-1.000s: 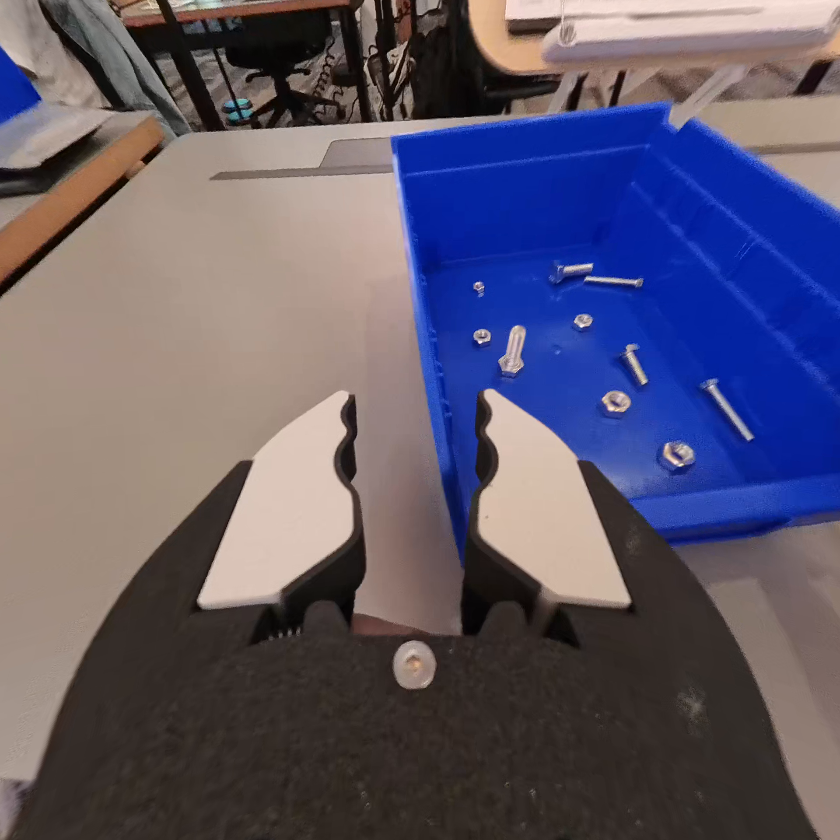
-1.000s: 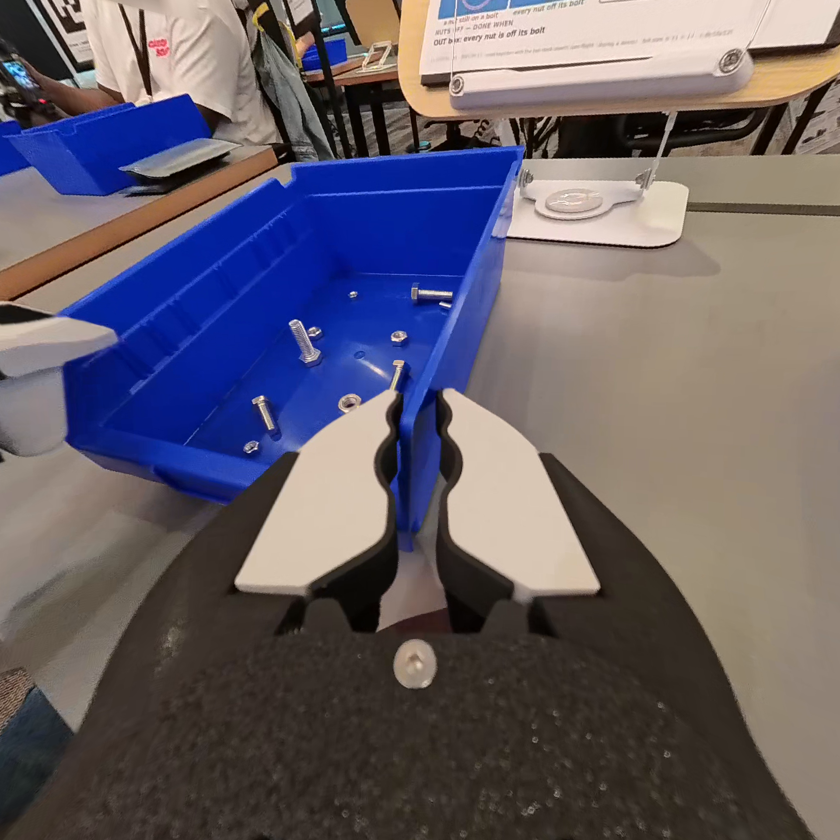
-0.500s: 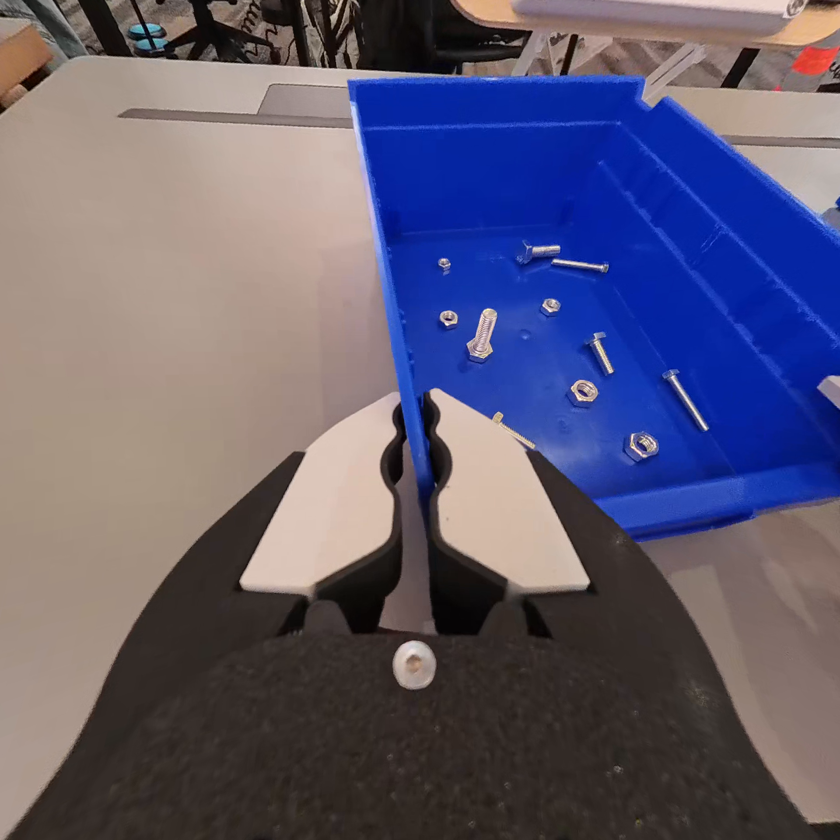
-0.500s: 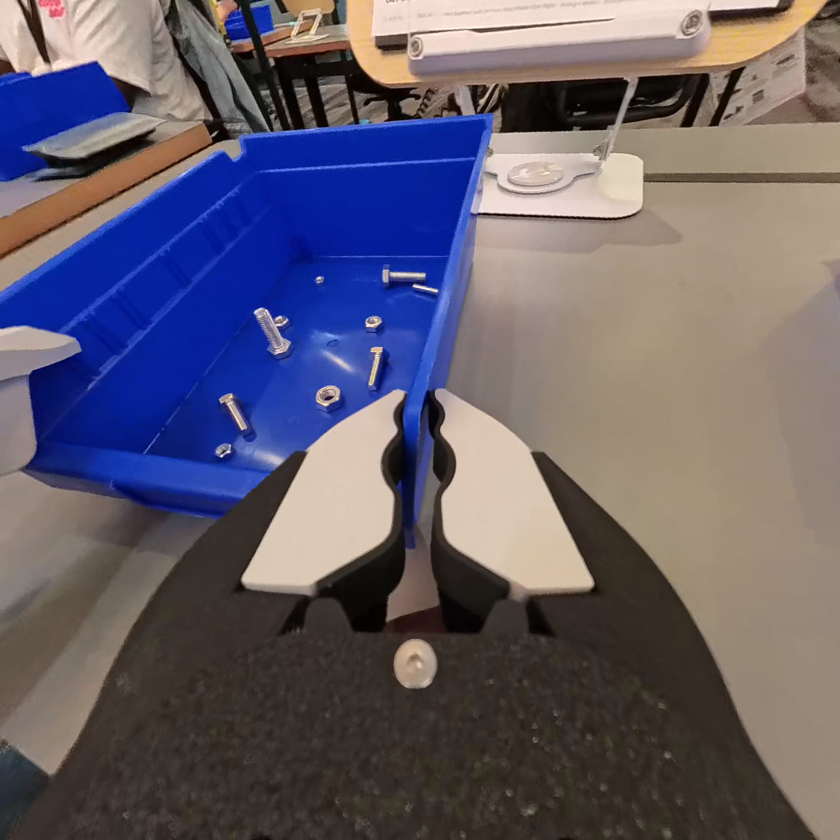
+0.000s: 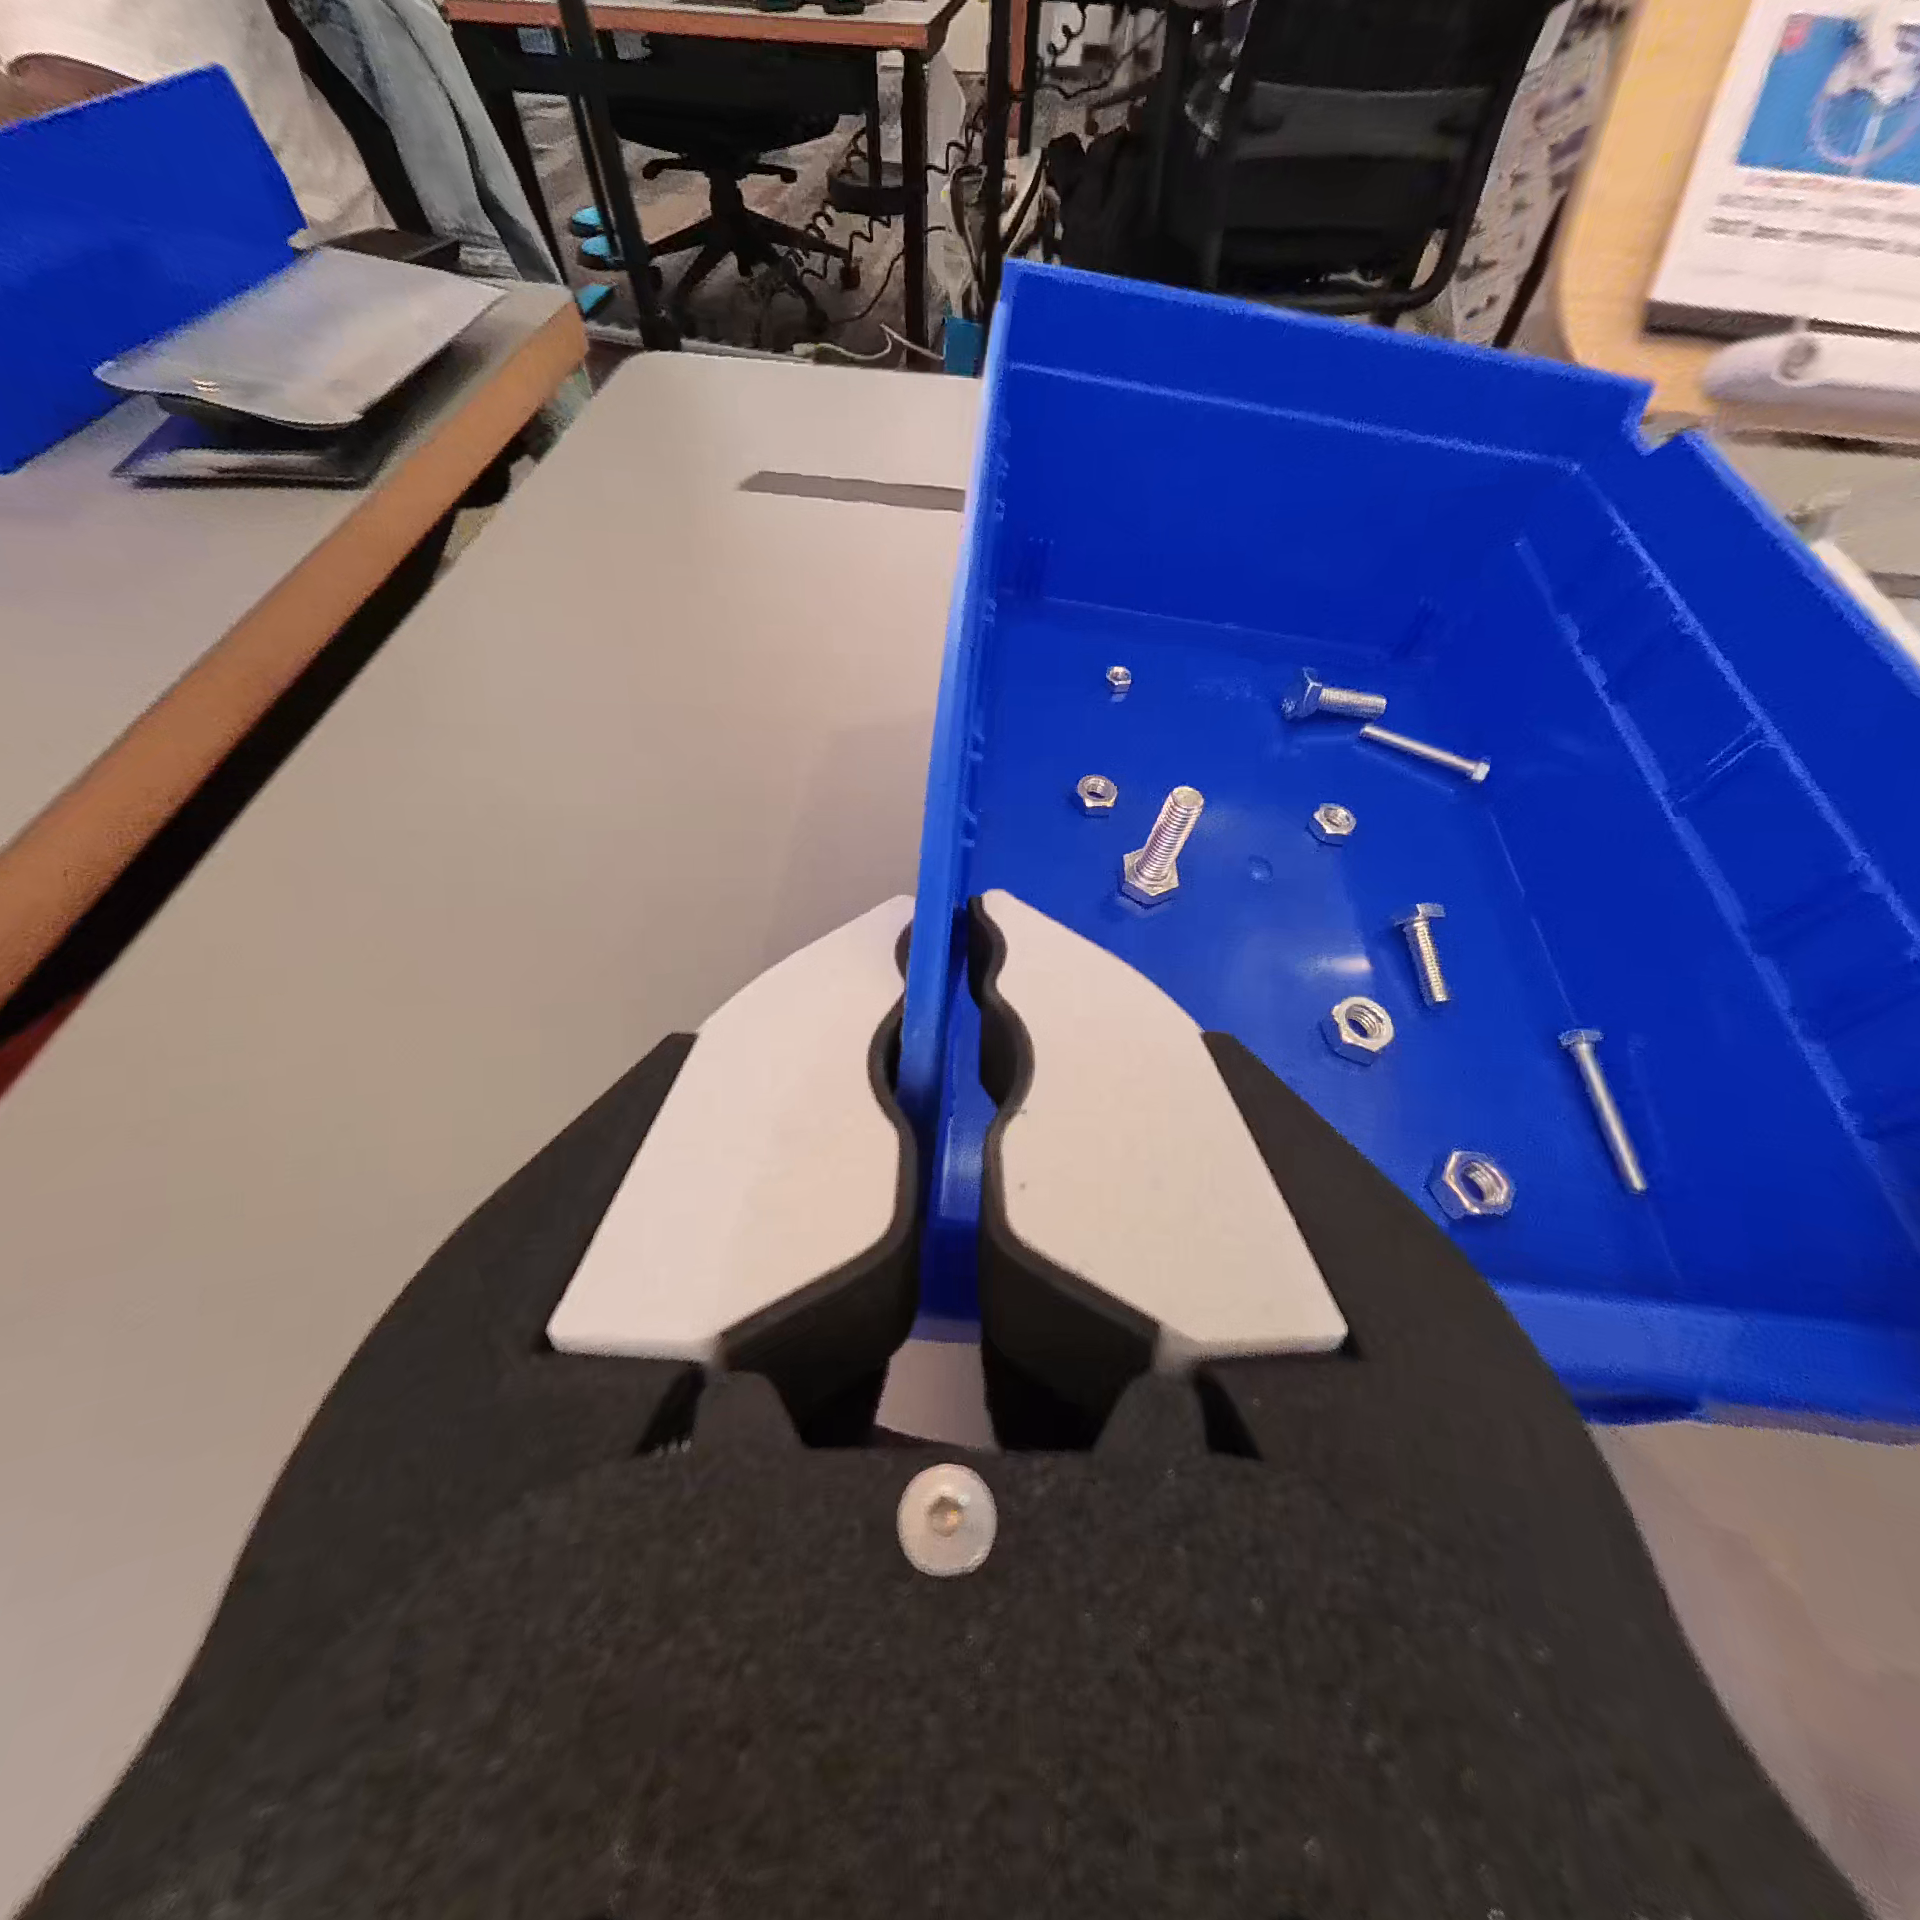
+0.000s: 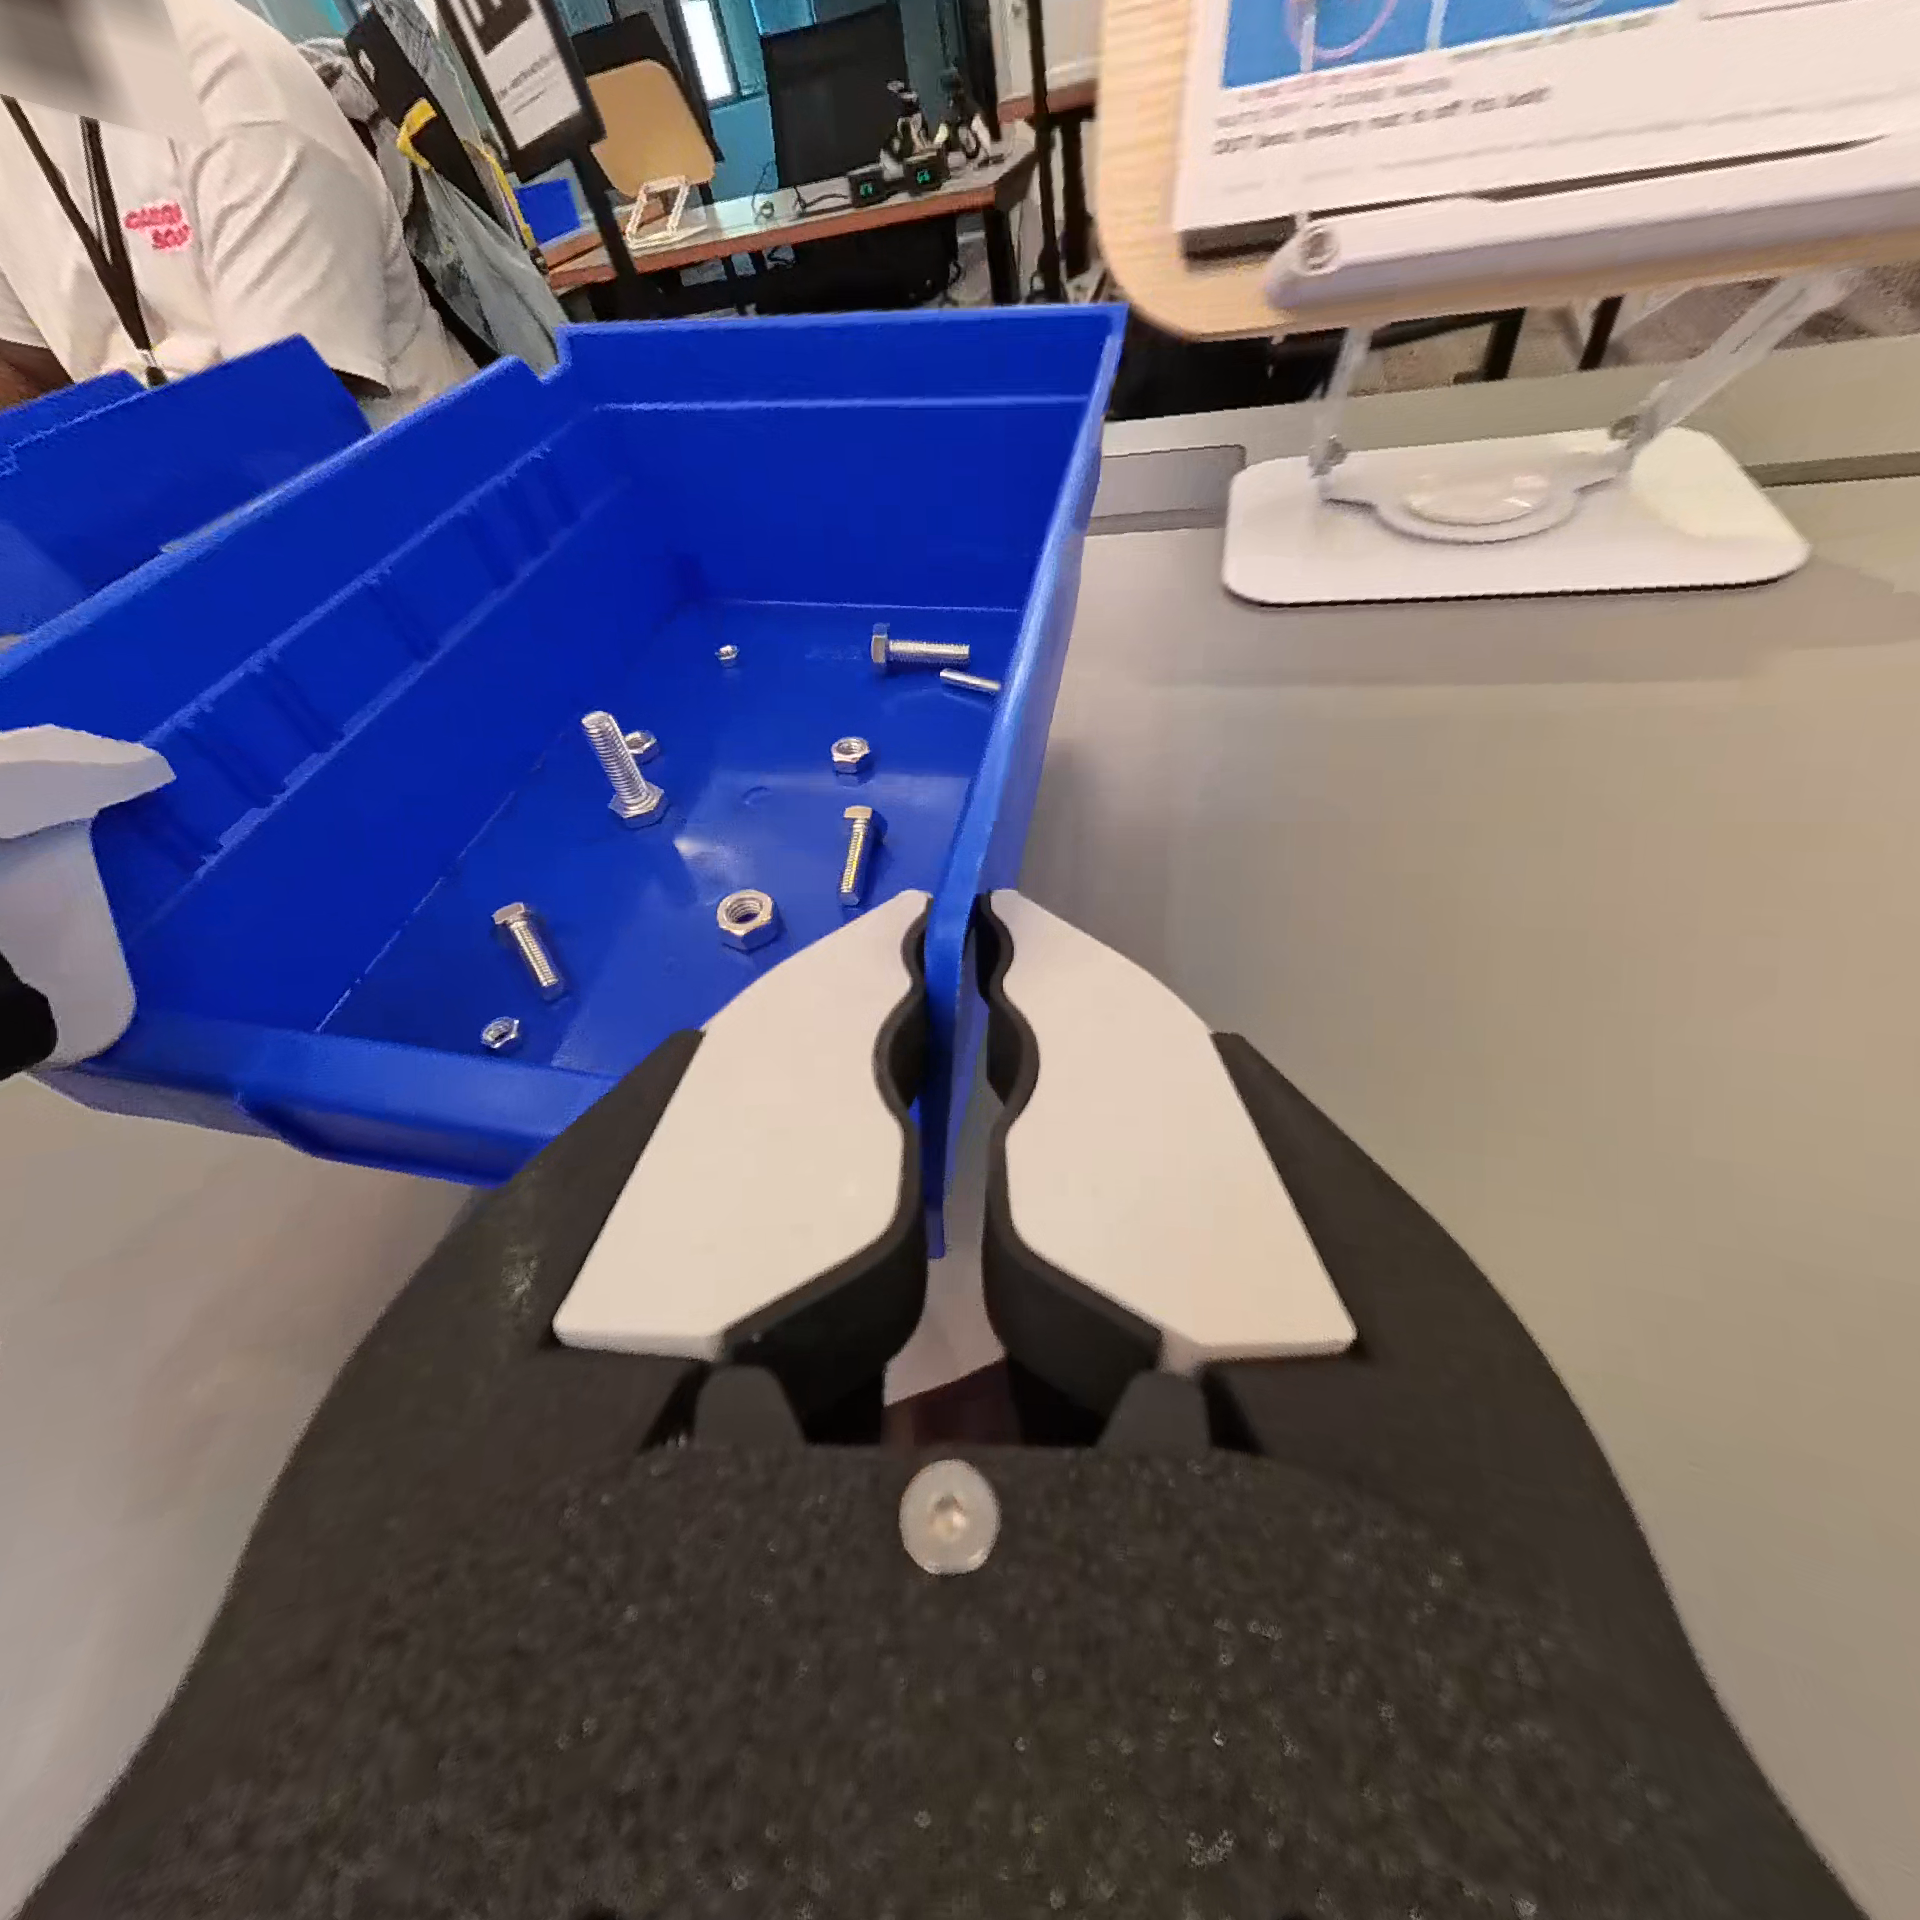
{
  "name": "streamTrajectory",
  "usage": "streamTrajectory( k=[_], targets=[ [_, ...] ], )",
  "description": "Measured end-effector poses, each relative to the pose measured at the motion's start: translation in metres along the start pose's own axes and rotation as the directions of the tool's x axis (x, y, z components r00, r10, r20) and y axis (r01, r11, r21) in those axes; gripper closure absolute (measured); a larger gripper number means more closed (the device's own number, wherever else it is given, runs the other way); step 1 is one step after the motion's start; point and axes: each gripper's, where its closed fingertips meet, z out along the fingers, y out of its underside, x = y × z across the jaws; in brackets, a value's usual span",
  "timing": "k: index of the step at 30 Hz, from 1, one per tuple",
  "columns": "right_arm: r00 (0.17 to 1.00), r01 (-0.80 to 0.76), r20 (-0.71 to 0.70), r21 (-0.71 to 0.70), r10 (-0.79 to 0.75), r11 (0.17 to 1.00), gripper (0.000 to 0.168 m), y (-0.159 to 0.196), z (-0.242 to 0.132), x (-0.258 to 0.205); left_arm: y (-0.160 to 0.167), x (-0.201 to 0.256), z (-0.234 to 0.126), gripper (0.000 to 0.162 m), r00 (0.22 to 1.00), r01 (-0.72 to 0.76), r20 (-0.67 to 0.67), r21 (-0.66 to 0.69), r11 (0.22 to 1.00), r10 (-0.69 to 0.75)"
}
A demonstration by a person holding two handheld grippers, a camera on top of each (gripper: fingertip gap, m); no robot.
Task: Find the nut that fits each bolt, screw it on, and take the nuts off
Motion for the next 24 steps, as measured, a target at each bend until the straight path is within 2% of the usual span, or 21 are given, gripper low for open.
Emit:
streamTrajectory(
  k=[5,10,13,15,24],
  targets=[
    [1.000,0.006,-0.008,-0.044,-0.007,0.999,0.163,-0.001,0.033,-0.040,-0.003,-0.045,0.027,0.157,1.000,0.028,-0.012,-0.025,0.999,-0.028],
    [1.000,-0.015,0.019,-0.120,0.018,0.993,0.159,0.012,0.056,-0.067,0.014,-0.077,0.052,0.157,0.998,0.062,-0.020,-0.082,0.995,-0.064],
    [1.000,0.008,0.019,-0.107,-0.006,0.994,0.159,0.025,0.065,-0.071,0.022,-0.085,0.061,0.157,0.998,0.034,-0.048,-0.059,0.998,-0.037],
    [0.999,0.005,0.036,-0.039,-0.003,0.999,0.158,0.023,0.068,-0.072,0.022,-0.085,0.064,0.157,0.996,0.051,-0.071,-0.035,0.998,-0.054],
    [0.995,0.005,0.099,-0.065,0.001,0.998,0.156,0.023,0.070,-0.072,0.020,-0.084,0.067,0.156,0.990,0.134,-0.047,0.002,0.991,-0.133]
  ],
)
